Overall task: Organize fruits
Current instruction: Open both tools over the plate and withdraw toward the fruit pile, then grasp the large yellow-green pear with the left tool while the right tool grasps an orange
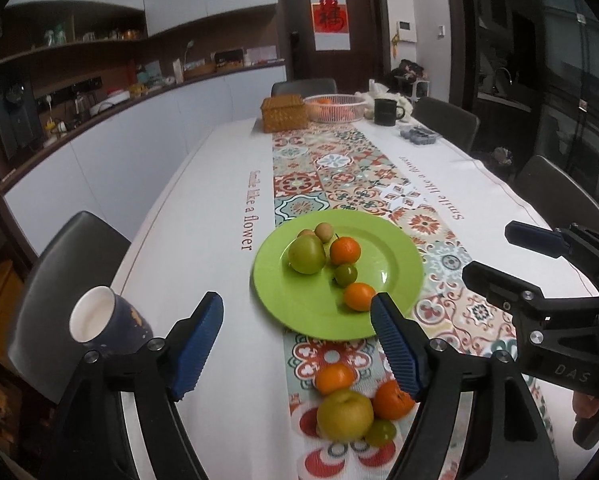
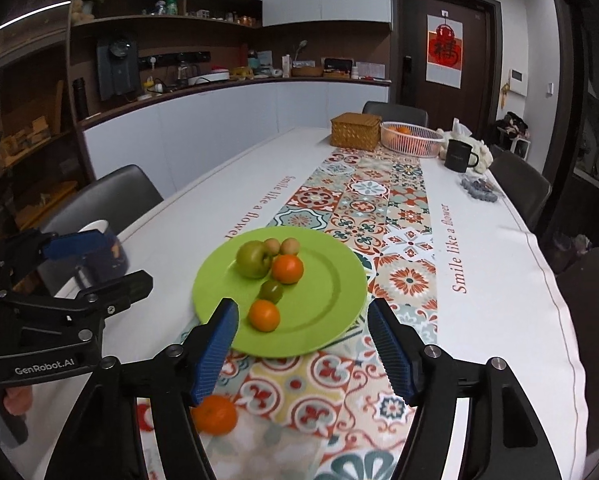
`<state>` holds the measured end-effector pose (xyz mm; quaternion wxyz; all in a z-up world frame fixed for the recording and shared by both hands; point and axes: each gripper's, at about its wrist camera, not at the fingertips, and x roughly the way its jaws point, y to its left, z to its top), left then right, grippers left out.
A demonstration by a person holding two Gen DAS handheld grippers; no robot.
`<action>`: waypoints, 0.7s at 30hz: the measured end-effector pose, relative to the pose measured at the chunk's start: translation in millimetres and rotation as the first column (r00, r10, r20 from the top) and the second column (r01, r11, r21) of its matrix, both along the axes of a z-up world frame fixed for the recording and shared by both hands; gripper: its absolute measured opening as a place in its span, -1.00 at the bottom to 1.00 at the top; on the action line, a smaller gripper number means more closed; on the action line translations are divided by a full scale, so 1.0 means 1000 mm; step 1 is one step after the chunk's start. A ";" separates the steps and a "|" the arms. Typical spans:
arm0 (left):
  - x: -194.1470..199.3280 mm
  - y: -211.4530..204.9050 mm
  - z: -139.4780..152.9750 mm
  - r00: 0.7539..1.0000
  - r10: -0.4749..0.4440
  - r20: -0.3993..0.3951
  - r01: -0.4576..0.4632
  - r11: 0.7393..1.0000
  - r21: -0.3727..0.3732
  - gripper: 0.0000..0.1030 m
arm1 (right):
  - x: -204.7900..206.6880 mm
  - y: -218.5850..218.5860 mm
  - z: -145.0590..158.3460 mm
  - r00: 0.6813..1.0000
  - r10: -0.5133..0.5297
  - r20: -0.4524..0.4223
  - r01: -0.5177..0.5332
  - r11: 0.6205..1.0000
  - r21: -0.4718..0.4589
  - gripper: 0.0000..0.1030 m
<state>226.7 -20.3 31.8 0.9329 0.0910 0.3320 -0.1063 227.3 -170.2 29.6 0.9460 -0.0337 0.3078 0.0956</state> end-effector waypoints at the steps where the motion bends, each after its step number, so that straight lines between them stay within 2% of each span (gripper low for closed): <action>1: -0.005 0.001 0.001 1.000 0.000 0.004 0.000 1.000 -0.003 0.50 | -0.006 0.001 0.001 1.000 0.005 0.004 -0.005 1.000 -0.003 0.32; 10: -0.046 0.013 0.007 1.000 0.015 0.019 -0.014 0.999 -0.029 0.54 | -0.046 0.013 0.004 0.998 0.056 0.017 -0.056 0.998 -0.023 0.32; 21: -0.082 0.020 -0.012 1.000 -0.007 -0.008 0.007 1.000 -0.014 0.54 | -0.073 0.024 -0.010 0.994 0.111 -0.009 -0.112 0.992 -0.055 0.32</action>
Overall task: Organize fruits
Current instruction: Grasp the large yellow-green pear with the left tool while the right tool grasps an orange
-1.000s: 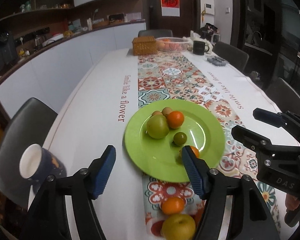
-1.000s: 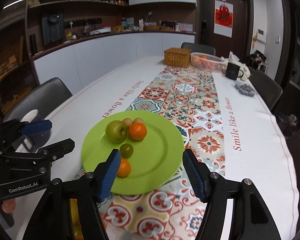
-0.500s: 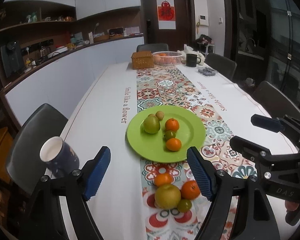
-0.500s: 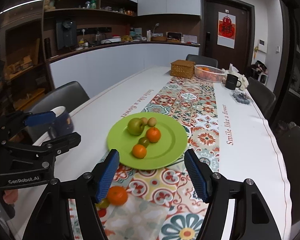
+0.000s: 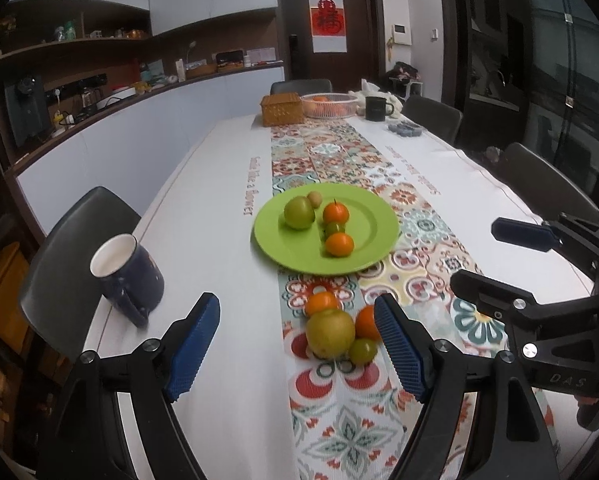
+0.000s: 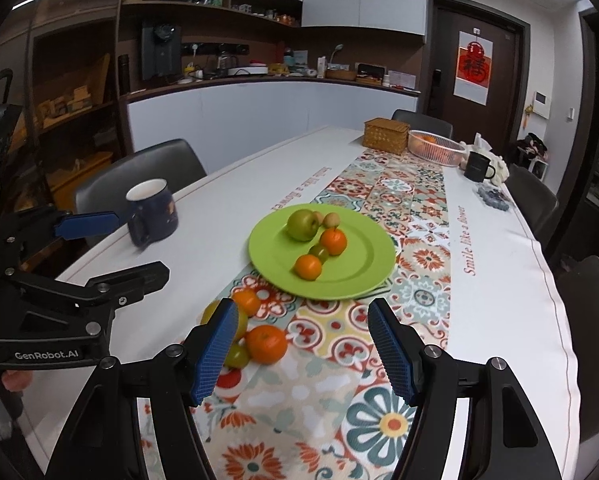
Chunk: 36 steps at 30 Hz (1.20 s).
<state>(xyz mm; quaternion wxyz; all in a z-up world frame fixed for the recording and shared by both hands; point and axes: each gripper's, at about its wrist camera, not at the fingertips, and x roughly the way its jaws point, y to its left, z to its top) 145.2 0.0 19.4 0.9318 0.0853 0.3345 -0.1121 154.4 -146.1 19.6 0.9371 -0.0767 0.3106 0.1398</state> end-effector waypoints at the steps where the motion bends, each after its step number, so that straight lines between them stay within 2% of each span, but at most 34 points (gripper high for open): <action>1: -0.002 0.000 -0.002 1.000 -0.001 -0.002 0.001 1.000 0.004 0.54 | -0.001 0.001 -0.002 1.000 0.006 -0.005 -0.006 1.000 -0.006 0.32; 10: -0.002 -0.002 -0.028 0.998 -0.034 -0.054 0.036 0.999 0.026 0.54 | -0.001 0.010 -0.023 0.996 0.061 -0.059 -0.065 0.996 -0.063 0.32; 22: 0.025 -0.006 -0.065 0.988 -0.075 -0.136 0.080 0.996 0.030 0.50 | 0.025 0.022 -0.062 0.973 0.144 -0.179 -0.164 0.981 -0.101 0.32; 33: 0.046 -0.010 -0.087 0.977 -0.091 -0.192 0.097 0.995 0.025 0.49 | 0.052 0.020 -0.095 0.957 0.144 -0.253 -0.179 0.976 -0.124 0.31; 36: 0.051 -0.011 -0.089 0.976 -0.094 -0.199 0.100 0.995 0.017 0.49 | 0.057 0.020 -0.099 0.953 0.150 -0.264 -0.186 0.975 -0.118 0.25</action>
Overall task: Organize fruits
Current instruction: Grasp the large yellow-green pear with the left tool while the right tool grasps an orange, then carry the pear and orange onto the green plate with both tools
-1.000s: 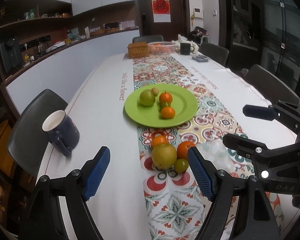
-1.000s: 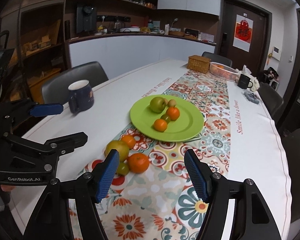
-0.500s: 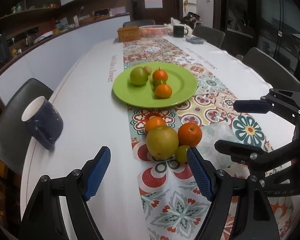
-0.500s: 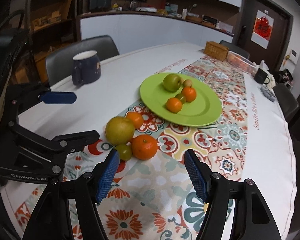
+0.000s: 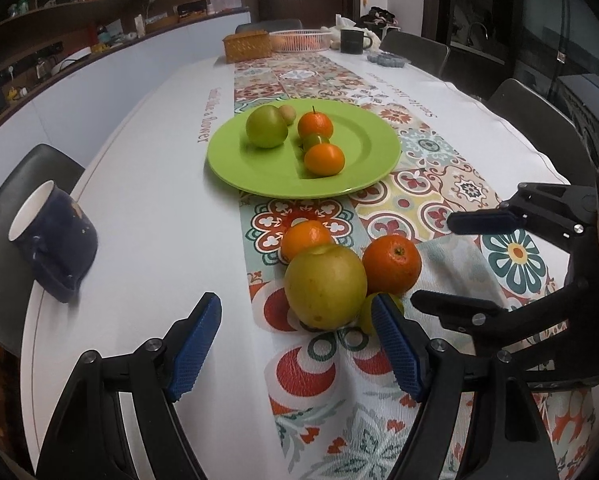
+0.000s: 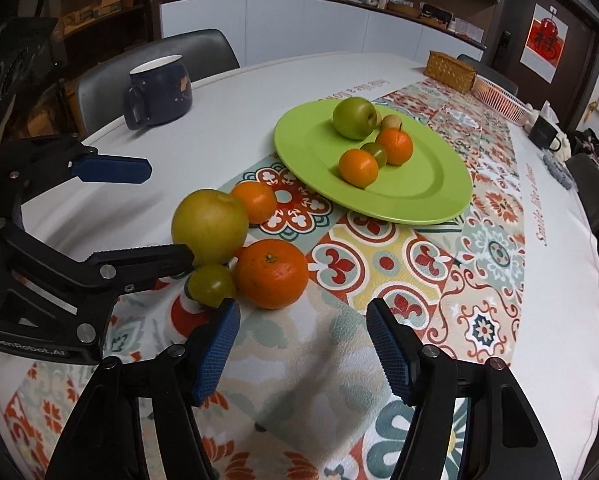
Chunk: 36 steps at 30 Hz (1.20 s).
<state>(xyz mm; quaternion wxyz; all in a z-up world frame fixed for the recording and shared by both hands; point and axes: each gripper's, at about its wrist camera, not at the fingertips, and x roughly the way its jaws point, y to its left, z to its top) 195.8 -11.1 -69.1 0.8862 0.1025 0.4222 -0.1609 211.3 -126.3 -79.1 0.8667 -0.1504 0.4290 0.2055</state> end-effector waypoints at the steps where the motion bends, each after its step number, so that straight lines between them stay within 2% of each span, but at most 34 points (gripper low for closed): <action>1: 0.002 0.000 0.000 1.000 0.000 -0.003 0.000 1.000 -0.005 0.48 | 0.002 0.001 -0.001 1.000 0.004 0.000 -0.004 1.000 0.001 0.24; 9: 0.018 -0.001 -0.007 0.998 -0.002 -0.060 -0.002 0.998 -0.061 0.41 | 0.014 0.011 -0.008 0.999 0.051 -0.013 -0.051 0.998 0.026 0.24; 14: 0.023 0.001 -0.012 0.996 0.004 -0.086 -0.010 0.997 -0.079 0.36 | 0.020 0.013 -0.013 0.997 0.060 -0.038 -0.058 0.996 0.062 0.07; 15: 0.025 0.001 -0.013 0.996 0.003 -0.092 -0.011 0.996 -0.087 0.30 | 0.020 0.013 -0.014 0.997 0.058 -0.041 -0.055 0.996 0.072 0.05; 17: 0.027 0.001 -0.015 0.994 0.002 -0.109 -0.012 0.995 -0.096 0.17 | 0.020 0.013 -0.014 0.997 0.062 -0.051 -0.057 0.994 0.096 -0.13; 19: 0.029 0.000 -0.018 0.992 -0.001 -0.125 -0.012 0.995 -0.100 0.00 | 0.019 0.013 -0.014 0.998 0.053 -0.047 -0.048 0.994 0.096 -0.16; 21: 0.030 -0.001 -0.020 0.991 0.001 -0.134 -0.014 0.995 -0.100 -0.07 | 0.017 0.012 -0.014 0.998 0.040 -0.039 -0.036 0.995 0.088 -0.16; 29: 0.021 -0.005 -0.016 0.994 0.021 -0.110 -0.029 0.998 -0.063 -0.07 | 0.011 -0.009 -0.003 0.996 -0.084 -0.025 0.086 0.987 0.132 -0.16; 36: 0.009 -0.007 0.002 0.997 0.043 -0.063 -0.046 0.997 -0.058 -0.08 | -0.003 -0.020 0.016 0.990 -0.140 0.002 0.138 0.975 0.175 -0.16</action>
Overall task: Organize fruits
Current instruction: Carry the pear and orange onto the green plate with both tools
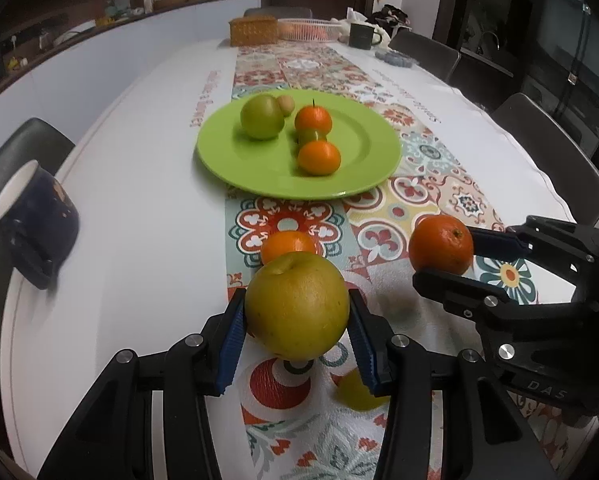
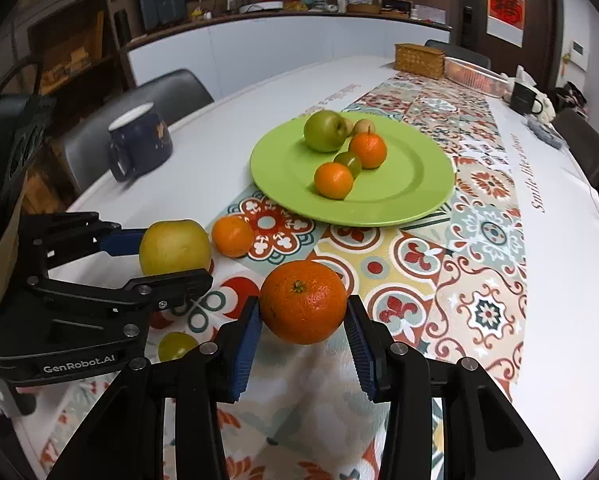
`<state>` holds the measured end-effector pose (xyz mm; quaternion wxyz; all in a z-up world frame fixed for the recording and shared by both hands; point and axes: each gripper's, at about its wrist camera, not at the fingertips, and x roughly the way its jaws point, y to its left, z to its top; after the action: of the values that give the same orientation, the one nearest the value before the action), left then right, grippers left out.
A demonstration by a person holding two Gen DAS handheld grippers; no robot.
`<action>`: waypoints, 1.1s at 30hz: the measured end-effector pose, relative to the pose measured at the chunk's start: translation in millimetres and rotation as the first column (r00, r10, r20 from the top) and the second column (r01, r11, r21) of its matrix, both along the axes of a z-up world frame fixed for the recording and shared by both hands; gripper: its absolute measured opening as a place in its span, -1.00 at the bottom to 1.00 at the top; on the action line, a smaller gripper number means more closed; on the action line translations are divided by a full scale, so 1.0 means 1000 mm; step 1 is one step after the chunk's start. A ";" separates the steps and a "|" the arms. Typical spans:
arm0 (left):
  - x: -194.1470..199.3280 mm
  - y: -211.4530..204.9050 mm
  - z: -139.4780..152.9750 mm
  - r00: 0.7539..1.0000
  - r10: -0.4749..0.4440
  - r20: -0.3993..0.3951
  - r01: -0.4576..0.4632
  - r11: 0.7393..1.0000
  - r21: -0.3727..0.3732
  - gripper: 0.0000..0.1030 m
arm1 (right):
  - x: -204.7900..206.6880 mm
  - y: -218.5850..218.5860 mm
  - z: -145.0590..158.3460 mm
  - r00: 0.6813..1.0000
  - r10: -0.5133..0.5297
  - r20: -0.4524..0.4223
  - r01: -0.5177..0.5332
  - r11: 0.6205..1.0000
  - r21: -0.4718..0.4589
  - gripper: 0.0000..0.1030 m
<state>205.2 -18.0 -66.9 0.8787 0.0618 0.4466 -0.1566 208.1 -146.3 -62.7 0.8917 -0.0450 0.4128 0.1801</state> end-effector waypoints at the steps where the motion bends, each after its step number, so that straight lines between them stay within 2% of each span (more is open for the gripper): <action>1: -0.001 -0.001 0.003 1.000 0.002 0.004 -0.002 1.000 0.001 -0.08 | -0.002 0.000 0.002 1.000 -0.005 0.006 0.005 1.000 0.003 -0.16; 20: -0.034 -0.008 0.055 0.992 0.029 0.124 -0.028 1.000 -0.010 -0.08 | -0.031 -0.019 0.057 0.989 -0.079 0.122 0.074 0.996 0.046 -0.16; 33: -0.026 -0.010 0.085 0.980 0.041 0.193 -0.040 0.999 -0.010 -0.08 | -0.023 -0.024 0.091 0.974 -0.108 0.200 0.101 0.994 0.044 -0.16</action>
<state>178.7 -27.7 17.8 0.9212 0.0650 0.3597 -0.1332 185.3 -170.7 27.9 0.9379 -0.0264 0.3187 0.1342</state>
